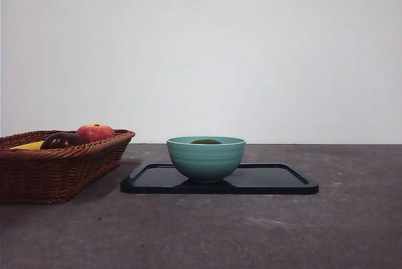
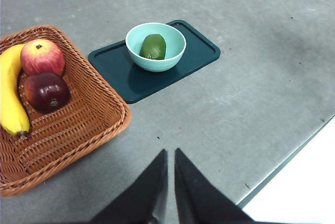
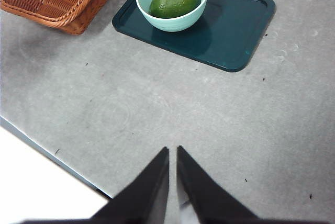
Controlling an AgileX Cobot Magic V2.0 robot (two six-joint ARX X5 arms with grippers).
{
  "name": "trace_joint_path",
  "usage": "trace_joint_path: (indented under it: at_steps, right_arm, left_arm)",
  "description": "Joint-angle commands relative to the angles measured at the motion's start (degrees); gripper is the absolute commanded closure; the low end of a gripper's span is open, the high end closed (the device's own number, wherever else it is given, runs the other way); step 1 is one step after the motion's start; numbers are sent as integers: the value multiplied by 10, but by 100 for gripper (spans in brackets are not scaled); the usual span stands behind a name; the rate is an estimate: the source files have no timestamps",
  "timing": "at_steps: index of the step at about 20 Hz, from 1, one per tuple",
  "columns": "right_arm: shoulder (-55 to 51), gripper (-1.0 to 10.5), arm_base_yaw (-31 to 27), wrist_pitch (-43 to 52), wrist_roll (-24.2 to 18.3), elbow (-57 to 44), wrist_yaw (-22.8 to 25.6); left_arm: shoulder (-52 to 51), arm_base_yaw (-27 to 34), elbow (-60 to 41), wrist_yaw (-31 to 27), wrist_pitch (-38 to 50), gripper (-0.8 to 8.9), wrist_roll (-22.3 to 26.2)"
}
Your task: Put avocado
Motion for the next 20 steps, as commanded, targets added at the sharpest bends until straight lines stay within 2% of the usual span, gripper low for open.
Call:
trace_joint_path:
  at_steps: [1, 4, 8, 10, 12, 15, 16, 20]
  right_arm:
    - [1, 926, 6, 6, 5, 3, 0]
    - [1, 926, 6, 6, 5, 3, 0]
    - [1, 926, 6, 6, 5, 3, 0]
    - [1, 926, 6, 6, 5, 3, 0]
    - [1, 927, 6, 6, 5, 3, 0]
    - [1, 927, 6, 6, 5, 3, 0]
    - [1, 927, 6, 6, 5, 3, 0]
    - [1, 927, 6, 6, 5, 3, 0]
  left_arm:
    - [0, 10, 6, -4, 7, 794, -1]
    - [1, 103, 6, -4, 6, 794, 3]
    - [0, 295, 1, -1, 37, 794, 67]
    - [-3, 378, -18, 38, 68, 794, 112]
    - [-12, 446, -63, 85, 144, 794, 163]
    - [-38, 520, -158, 191, 269, 794, 188]
    - [-46, 537, -201, 206, 314, 794, 186]
    - [-84, 561, -355, 207, 449, 794, 161]
